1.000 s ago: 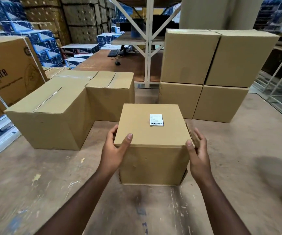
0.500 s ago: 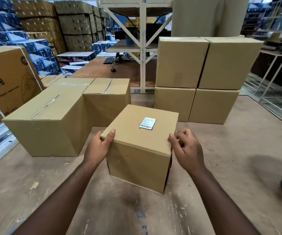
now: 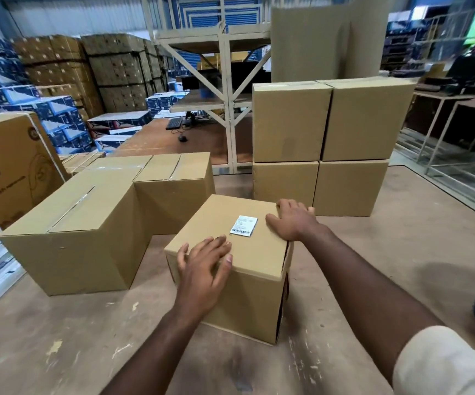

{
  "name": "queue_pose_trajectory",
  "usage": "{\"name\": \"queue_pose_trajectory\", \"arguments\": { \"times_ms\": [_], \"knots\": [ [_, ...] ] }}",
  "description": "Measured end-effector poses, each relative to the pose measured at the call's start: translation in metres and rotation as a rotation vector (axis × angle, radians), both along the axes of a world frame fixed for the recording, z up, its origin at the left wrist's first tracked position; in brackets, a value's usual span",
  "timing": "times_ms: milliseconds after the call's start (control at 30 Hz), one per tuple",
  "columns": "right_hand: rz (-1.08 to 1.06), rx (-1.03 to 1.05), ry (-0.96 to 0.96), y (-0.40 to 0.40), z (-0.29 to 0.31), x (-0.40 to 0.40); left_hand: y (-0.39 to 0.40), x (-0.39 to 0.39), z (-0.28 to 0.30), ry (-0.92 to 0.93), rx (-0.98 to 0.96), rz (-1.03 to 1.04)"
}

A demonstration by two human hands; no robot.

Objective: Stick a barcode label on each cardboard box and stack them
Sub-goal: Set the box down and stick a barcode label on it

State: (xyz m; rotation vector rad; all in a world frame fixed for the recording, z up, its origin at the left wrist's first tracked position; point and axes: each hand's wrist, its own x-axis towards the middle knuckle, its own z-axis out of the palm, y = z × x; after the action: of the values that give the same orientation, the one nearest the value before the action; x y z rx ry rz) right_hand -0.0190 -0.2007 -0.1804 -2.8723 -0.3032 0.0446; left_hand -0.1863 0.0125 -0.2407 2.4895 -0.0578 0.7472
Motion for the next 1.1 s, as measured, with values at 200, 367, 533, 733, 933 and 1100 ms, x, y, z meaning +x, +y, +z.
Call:
{"name": "queue_pose_trajectory", "arguments": {
  "times_ms": [200,367,533,733,933,1100],
  "knots": [
    [-0.066,-0.27,-0.111,-0.008,0.001,-0.043,0.028,0.011,0.011,0.154,-0.095,-0.033],
    [-0.069,-0.371,-0.173,-0.039,0.008,-0.079,0.042,0.03,0.016,0.361,-0.352,0.094],
    [-0.069,-0.3,-0.267,-0.054,0.011,-0.097,0.057,0.053,0.044,0.423,-0.388,0.162],
    [0.011,0.678,0.209,-0.055,-0.025,-0.095,0.022,0.065,0.059,0.726,-0.151,0.139],
    [0.008,0.473,0.151,-0.047,-0.028,-0.185,0.029,0.065,0.064,0.534,0.245,0.036],
    [-0.125,0.259,-0.22,-0.071,-0.012,-0.142,0.046,0.071,0.074,0.542,0.25,-0.156]
  ]
}}
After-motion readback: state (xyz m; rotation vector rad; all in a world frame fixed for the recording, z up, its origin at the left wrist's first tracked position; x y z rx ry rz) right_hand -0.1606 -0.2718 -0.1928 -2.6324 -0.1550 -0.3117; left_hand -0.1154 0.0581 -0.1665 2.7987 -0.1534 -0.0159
